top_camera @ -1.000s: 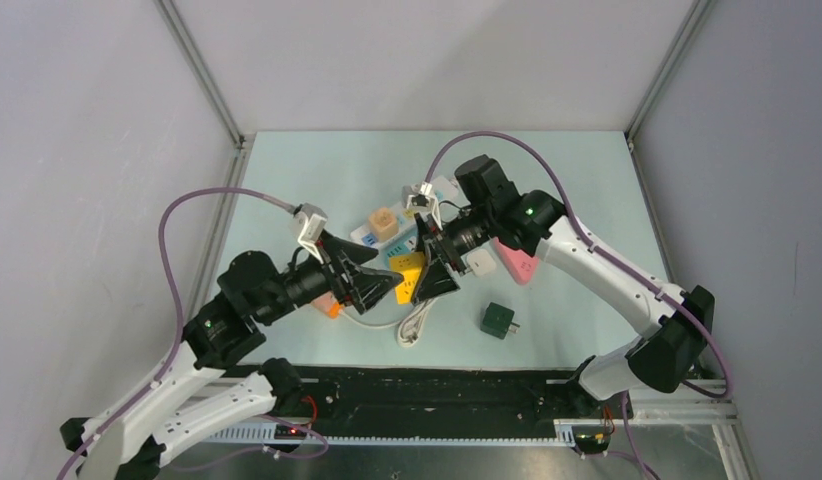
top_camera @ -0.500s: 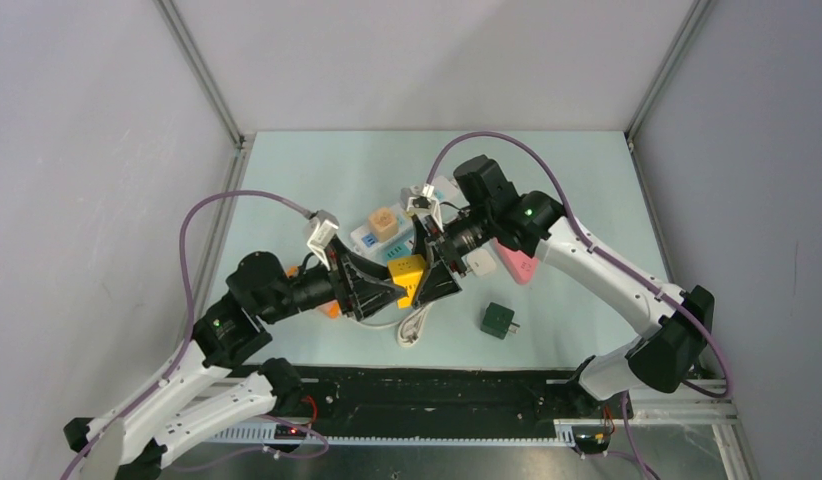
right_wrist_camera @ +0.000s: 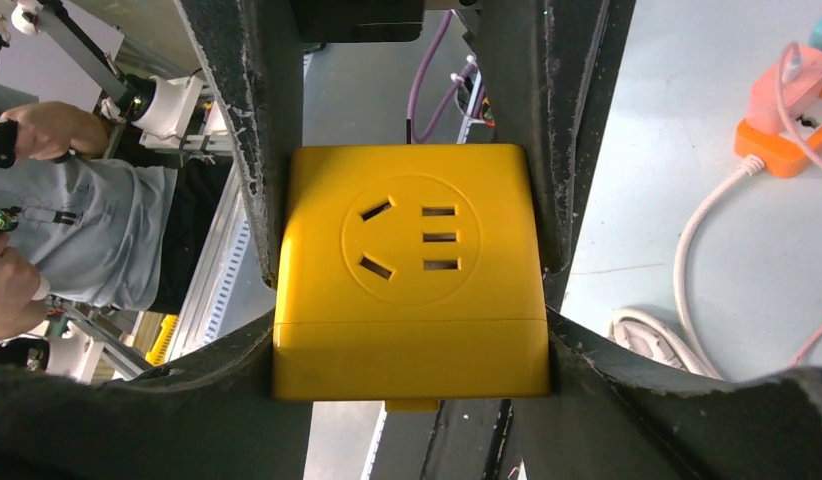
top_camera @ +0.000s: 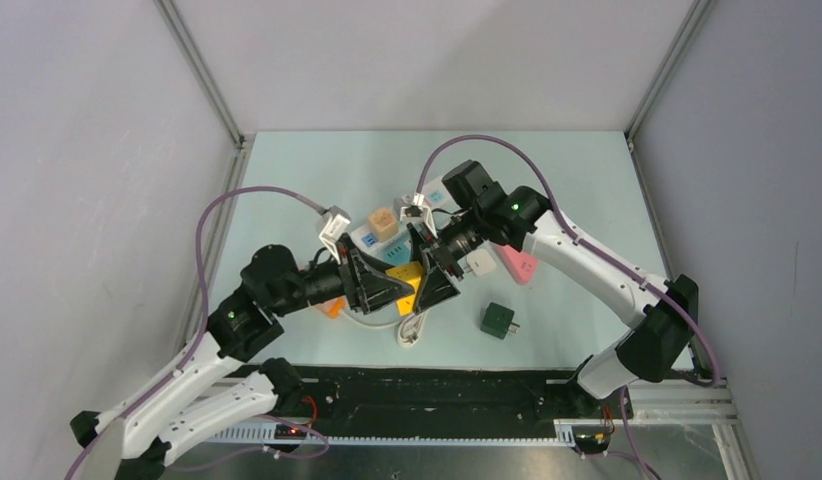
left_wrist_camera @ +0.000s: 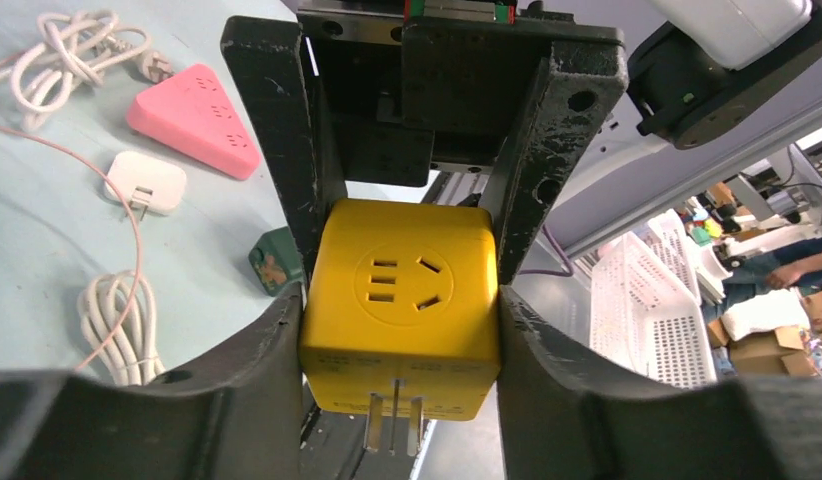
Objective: Insert the plug
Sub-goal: Adjust the plug.
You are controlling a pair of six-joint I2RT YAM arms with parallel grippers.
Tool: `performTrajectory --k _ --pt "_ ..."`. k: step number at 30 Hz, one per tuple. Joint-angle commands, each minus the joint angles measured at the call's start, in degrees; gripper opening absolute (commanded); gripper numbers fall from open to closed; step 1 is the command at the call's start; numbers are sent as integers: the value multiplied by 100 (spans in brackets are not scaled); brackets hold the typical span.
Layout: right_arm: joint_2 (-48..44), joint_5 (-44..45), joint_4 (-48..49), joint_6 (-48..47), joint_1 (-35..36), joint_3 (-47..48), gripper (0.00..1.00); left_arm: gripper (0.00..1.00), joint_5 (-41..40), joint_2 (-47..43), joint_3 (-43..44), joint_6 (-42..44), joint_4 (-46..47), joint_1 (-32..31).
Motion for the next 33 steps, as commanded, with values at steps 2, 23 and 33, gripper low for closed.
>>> performTrajectory --k 2,23,33 --pt "38 -67 -5 19 -91 263 0 16 173 -21 -144 -101 411 75" --pt "-661 779 6150 5272 -156 -1844 68 0 -1542 -781 -188 -218 924 98" --pt "-681 997 6594 5714 -181 -1930 74 0 -1714 -848 -254 -252 934 102"
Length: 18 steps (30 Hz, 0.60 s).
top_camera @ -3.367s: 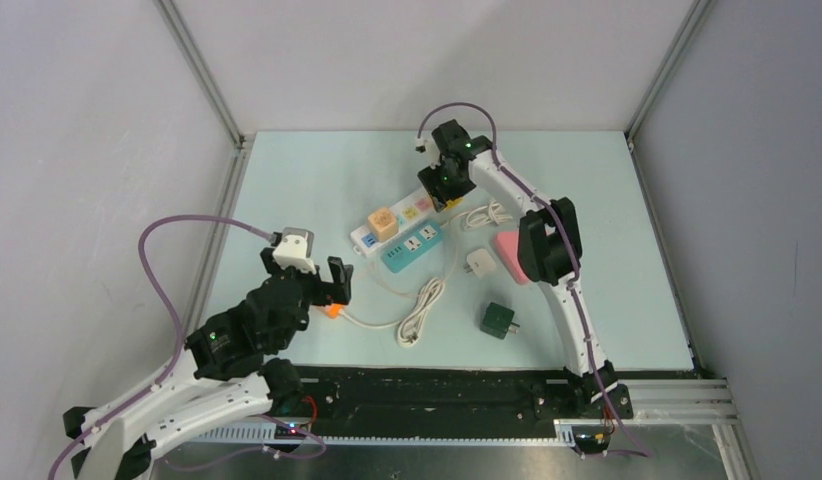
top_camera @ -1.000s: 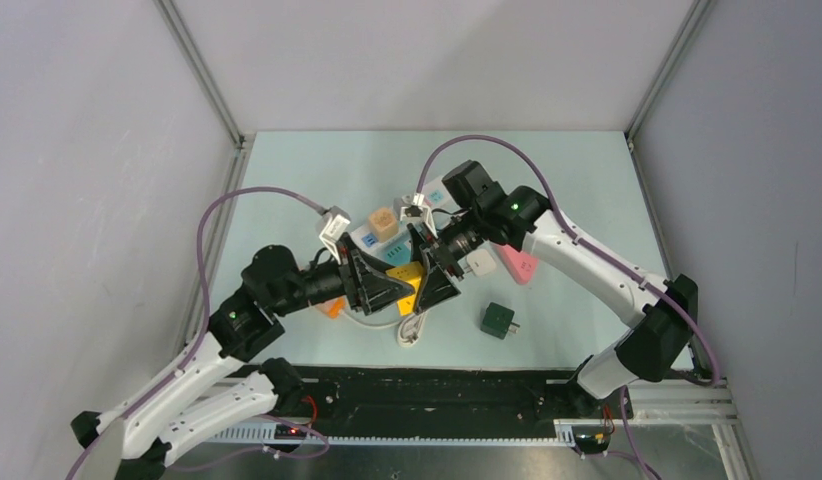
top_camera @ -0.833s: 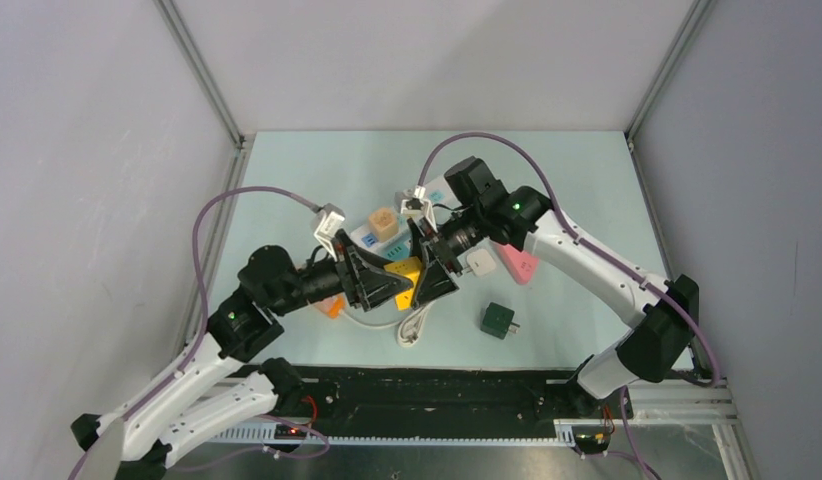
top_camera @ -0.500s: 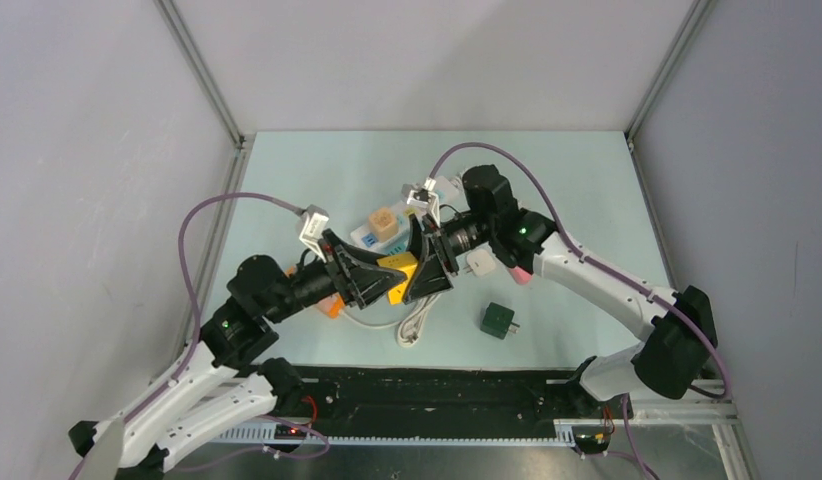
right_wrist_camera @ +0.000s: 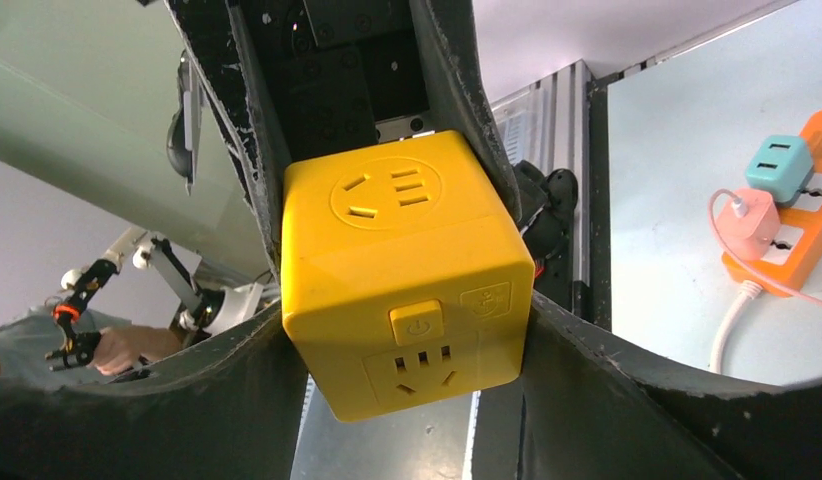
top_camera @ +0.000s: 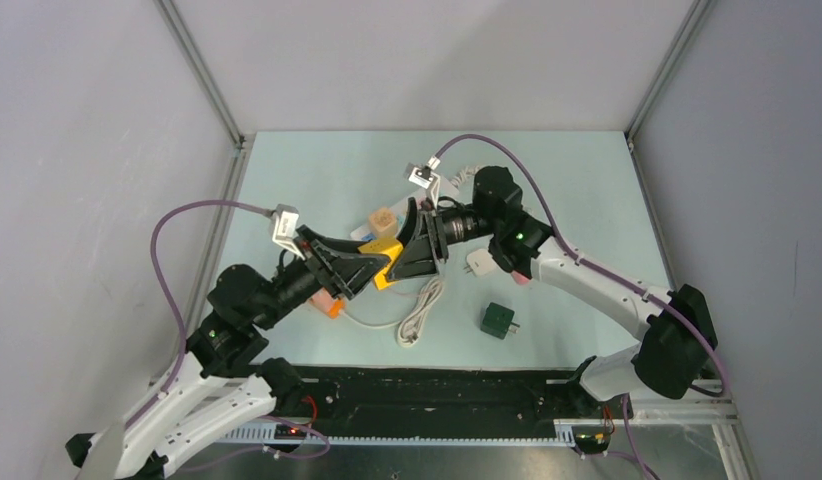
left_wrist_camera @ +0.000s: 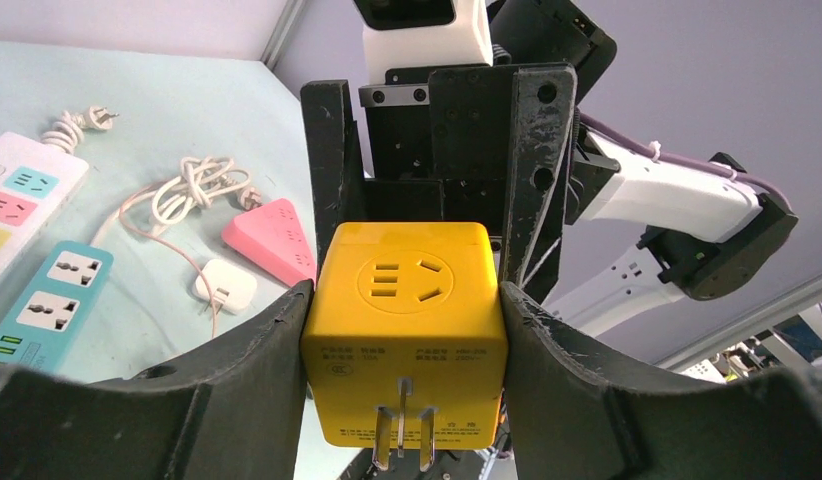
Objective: Insert the plug
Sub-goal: Adjust the plug.
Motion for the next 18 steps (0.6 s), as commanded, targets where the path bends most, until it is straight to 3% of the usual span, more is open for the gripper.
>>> performTrajectory --k 1,5,9,13,15,18 --pt "-70 373 340 277 -54 20 75 0 -192 -42 57 23 258 6" --pt "-45 516 518 405 24 -21 79 0 -375 -49 57 -39 348 11" --pt "-26 687 1255 896 93 -248 76 0 -656 -118 4 -204 428 9" --pt "24 811 2101 1509 53 -498 48 0 -691 -233 -105 -298 651 4" --pt "77 889 2395 1768 32 -582 39 0 -694 -269 -182 -332 705 10" --pt "123 930 2805 2036 40 -636 41 0 -862 -308 -262 -360 750 7"
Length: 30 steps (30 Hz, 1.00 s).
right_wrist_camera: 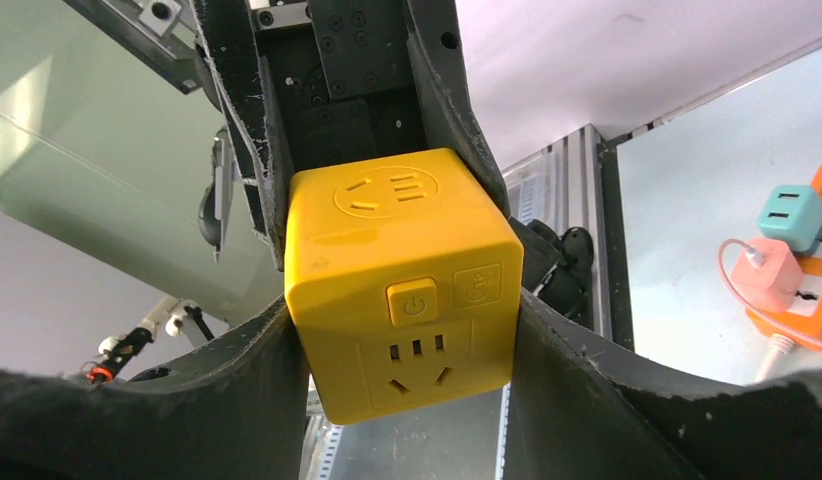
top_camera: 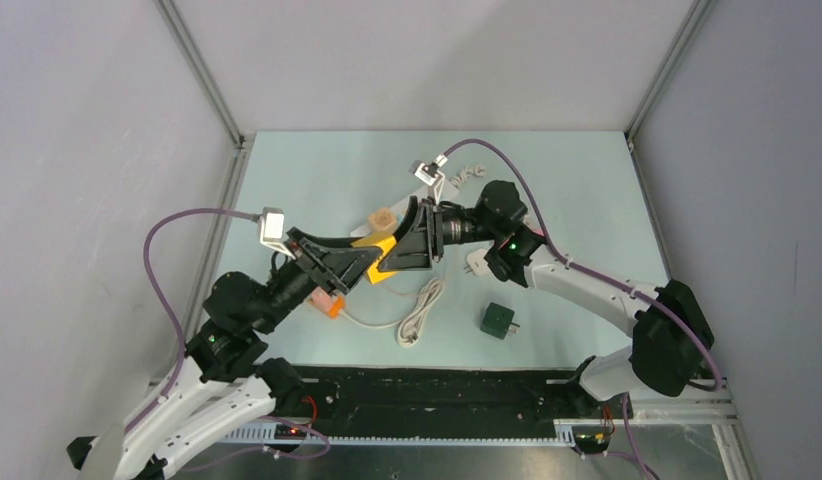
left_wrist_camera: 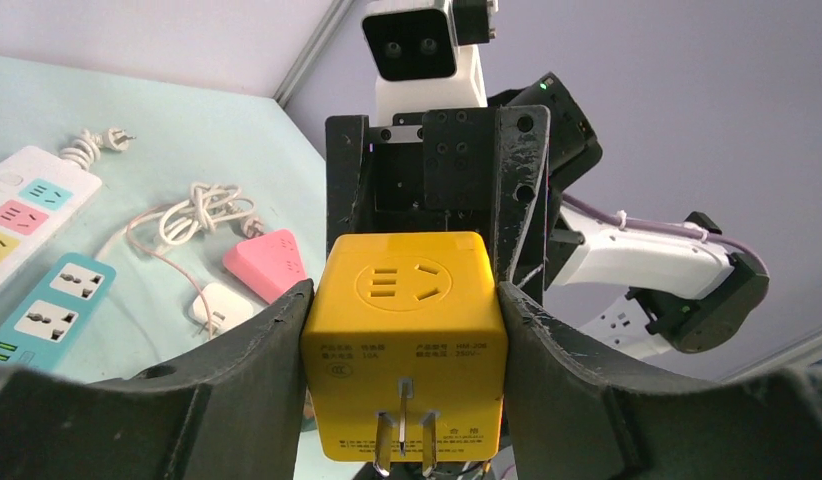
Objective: Insert the plug
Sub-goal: Adjust the plug.
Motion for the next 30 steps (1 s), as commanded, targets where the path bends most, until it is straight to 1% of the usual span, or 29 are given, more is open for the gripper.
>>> performTrajectory --k 1,2,3,5,10,12,18,23,30 --pt "64 260 1040 738 -3 -71 47 0 -320 -102 -108 -43 515 9" --pt "71 264 1182 817 6 -86 50 0 -336 -112 -126 -56 531 6" --pt "66 292 1244 865 23 -90 58 0 -372 -123 -162 -70 574 9" --pt "65 329 1362 902 64 -96 64 0 -434 -147 -212 -95 654 9" --pt "140 319 1593 1130 114 -102 70 0 -598 -214 -279 -90 826 5" --pt "176 333 1622 1170 141 -102 75 0 -616 -216 -292 -99 903 10" --pt "258 418 1657 1226 189 -107 78 0 -689 -197 -350 -163 1039 11" --pt "327 517 1425 1194 228 -103 80 0 -901 -263 -398 -184 1208 10" --pt "335 844 1607 1321 274 -105 77 0 -888 -268 -517 -248 1356 4"
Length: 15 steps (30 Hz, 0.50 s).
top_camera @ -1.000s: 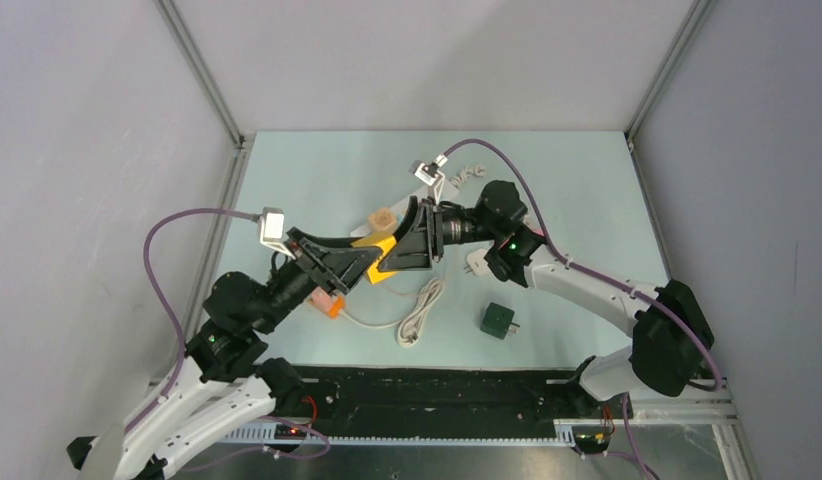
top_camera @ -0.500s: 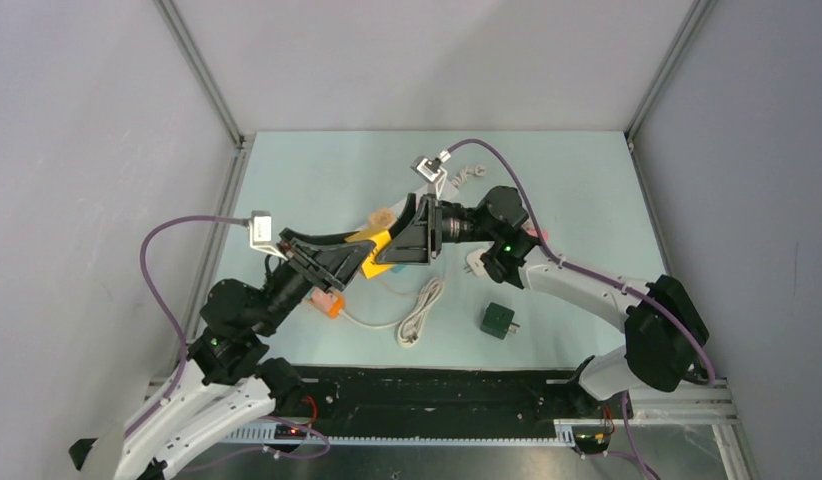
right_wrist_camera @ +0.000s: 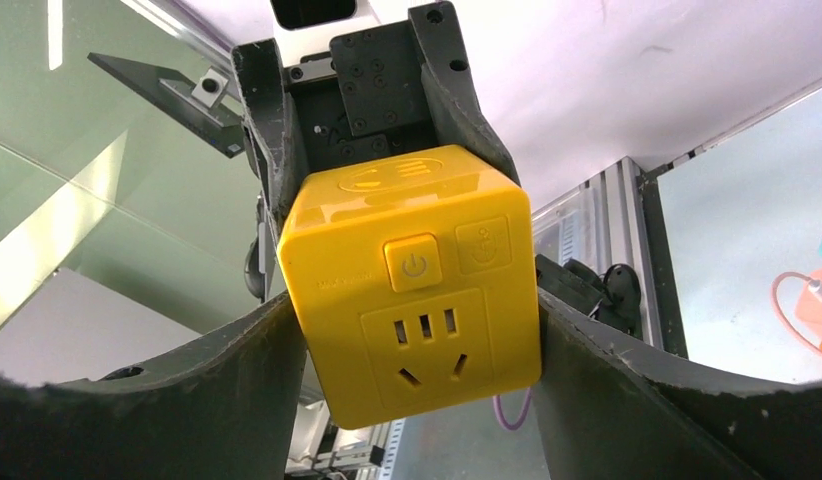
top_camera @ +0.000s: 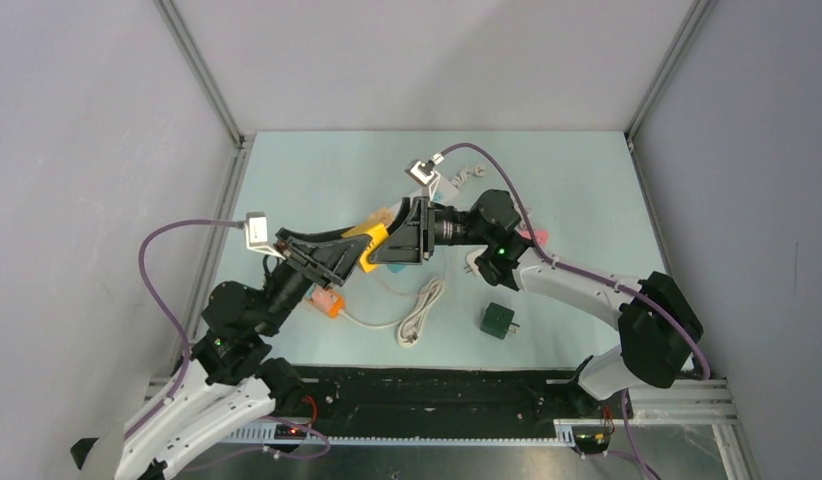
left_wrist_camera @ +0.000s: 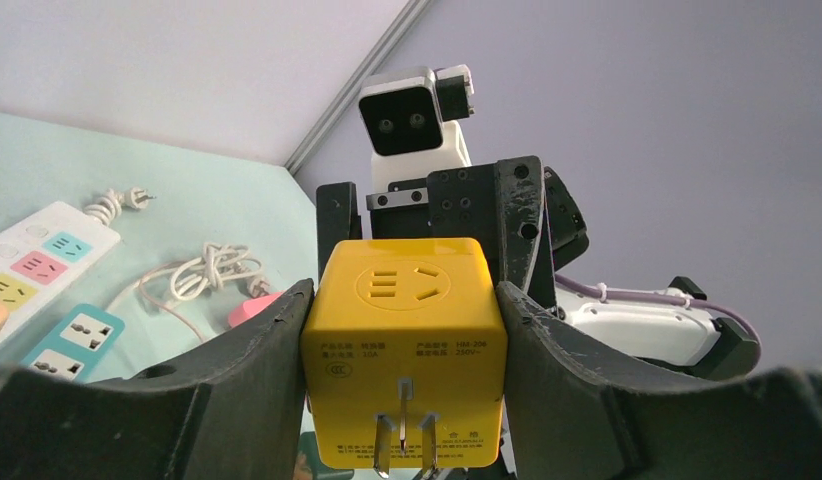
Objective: Insert the plug
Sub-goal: Adjust the plug.
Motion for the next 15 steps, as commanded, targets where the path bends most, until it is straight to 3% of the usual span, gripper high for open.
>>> performTrajectory --k 1,8,11,15 --pt "-2 359 404 124 65 76 77 0 -136 -64 -130 -127 538 6" --pt "151 631 934 476 68 33 73 0 -165 -180 -305 -218 605 8" --pt "232 598 996 592 68 32 57 0 -192 -234 -334 -215 603 4" --pt "293 585 1145 742 53 -12 48 0 -274 -258 -361 -208 606 4"
